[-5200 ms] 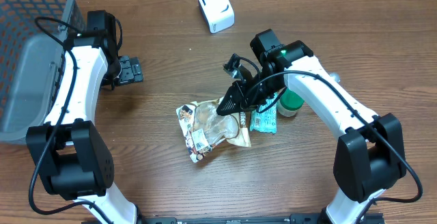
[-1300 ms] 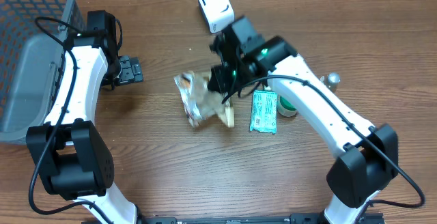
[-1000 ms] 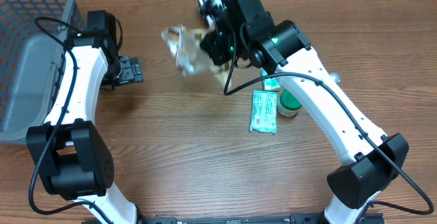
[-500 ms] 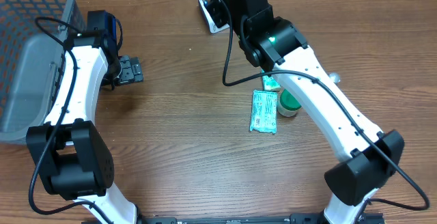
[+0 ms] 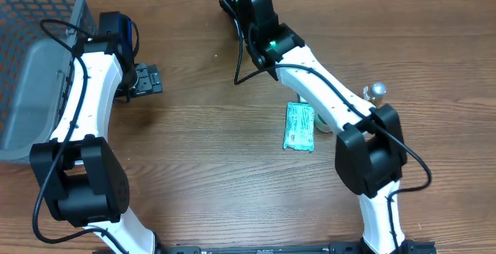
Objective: Scan the item barcode
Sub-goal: 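Carry the Pantree bag up to the white scanner window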
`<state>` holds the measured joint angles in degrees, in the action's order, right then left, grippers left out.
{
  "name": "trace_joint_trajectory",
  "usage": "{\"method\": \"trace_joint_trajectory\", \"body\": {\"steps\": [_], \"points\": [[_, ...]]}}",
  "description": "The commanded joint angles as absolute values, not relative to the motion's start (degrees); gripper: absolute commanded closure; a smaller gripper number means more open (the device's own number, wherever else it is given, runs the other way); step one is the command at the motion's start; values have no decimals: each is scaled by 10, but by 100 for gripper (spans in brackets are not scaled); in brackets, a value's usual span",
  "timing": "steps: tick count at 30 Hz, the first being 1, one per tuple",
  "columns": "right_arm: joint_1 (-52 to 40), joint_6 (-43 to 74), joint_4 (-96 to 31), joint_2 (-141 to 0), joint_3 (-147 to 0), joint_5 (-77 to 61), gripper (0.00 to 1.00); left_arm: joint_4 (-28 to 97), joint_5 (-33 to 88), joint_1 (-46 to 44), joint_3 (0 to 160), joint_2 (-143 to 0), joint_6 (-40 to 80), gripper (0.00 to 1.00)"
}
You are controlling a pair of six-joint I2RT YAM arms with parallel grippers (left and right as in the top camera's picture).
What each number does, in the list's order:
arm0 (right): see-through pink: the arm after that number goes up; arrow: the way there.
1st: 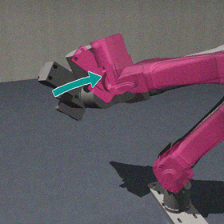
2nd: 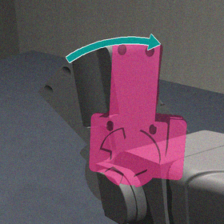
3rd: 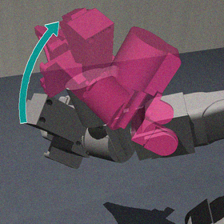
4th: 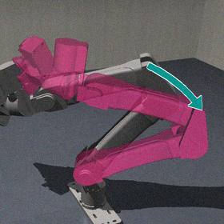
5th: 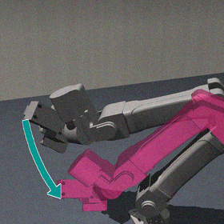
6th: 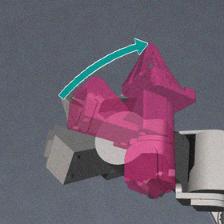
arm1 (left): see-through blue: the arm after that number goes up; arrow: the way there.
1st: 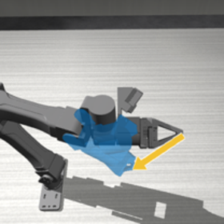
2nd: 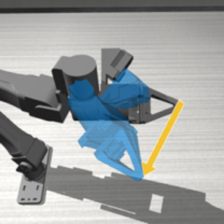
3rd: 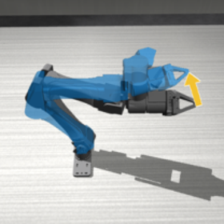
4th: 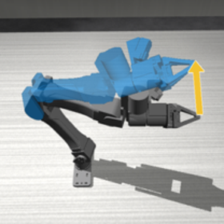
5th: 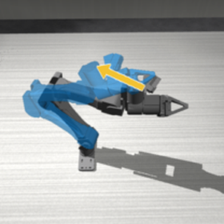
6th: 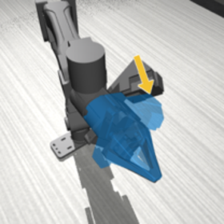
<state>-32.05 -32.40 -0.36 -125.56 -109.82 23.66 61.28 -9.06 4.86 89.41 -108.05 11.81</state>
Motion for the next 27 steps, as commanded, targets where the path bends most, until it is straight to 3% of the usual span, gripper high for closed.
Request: {"method": "trace_joint_trajectory", "body": {"steps": [1,27], "points": [[-306,-350,13,-1266,-1108,259,96,612,-94,48,901,-1077,120,0],[-328,-310,-29,-1328,-1108,230,96,612,-94,49,901,-1077,120,0]]}}
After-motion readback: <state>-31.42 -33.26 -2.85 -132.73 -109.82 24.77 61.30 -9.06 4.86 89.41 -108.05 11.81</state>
